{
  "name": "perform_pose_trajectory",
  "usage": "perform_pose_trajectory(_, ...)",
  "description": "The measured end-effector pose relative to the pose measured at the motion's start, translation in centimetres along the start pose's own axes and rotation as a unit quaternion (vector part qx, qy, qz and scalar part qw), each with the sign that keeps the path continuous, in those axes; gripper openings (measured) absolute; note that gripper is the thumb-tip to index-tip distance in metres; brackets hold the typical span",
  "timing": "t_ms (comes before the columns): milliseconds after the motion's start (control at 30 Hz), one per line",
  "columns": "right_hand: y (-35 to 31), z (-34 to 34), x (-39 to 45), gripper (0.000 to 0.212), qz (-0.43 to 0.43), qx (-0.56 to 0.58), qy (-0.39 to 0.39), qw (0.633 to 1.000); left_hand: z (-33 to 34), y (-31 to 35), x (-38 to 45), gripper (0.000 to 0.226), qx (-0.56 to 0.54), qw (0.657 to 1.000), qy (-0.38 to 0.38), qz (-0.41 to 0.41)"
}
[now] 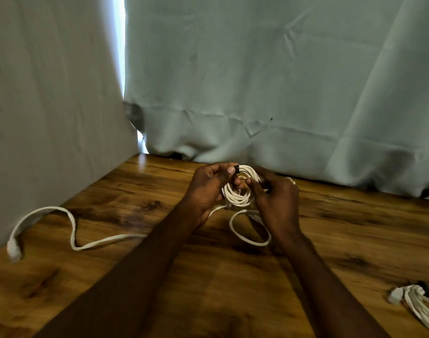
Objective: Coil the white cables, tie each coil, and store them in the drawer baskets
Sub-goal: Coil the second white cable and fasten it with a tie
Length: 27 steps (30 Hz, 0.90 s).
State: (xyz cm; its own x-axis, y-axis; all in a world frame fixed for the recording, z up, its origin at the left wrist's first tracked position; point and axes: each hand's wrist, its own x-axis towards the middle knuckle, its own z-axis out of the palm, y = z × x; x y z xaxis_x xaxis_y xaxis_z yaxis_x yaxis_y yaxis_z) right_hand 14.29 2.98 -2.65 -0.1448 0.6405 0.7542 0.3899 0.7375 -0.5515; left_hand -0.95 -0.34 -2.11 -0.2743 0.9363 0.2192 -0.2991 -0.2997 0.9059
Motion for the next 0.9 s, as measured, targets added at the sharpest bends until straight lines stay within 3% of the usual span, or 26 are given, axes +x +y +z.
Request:
perform_pose_trajectory(133,-0.1,1.0,-0.2,0.023,-0.032,-0.091,-0.013,0.995,0.4,-0.3,0.3,0.014,0.01,0.998,0.024,0.063)
perform_pose_trajectory(333,-0.1,0.9,-0.1,0.016,0.104,0.096,-0.012,0.99,1.0,0.3,-0.5,0.01,0.038,0.995,0.016,0.096)
perform_pose_trajectory(433,-1.0,0.2,-0.1,0.019,0.153,0.17,0.021,0.973,1.3,0.8,-1.2,0.023,0.036,0.995,0.017,0.09)
perform_pose_trajectory(567,-2.0,-1.5,0.2,0.018,0.214,0.213,0.101,0.948,1.3,1.3,-1.8,0.022,0.062,0.996,-0.015,0.064)
perform_pose_trajectory(700,-2.2,-3.4,-0.5,0.021,0.245,0.199,0.114,0.942,2.4,1.6,-3.0,0.026,0.099,0.991,-0.063,0.065)
perform_pose_trajectory(800,-2.8,-5.4,-1.4,0.02,0.32,0.305,0.096,0.892,3.8,1.4,-4.0,0.018,0.188,0.973,-0.038,0.129)
perform_pose_trajectory(900,-3.6,-8.2,-2.7,0.014,0.376,0.368,0.07,0.848,5.7,1.0,-5.5,0.014,0.206,0.965,-0.037,0.158)
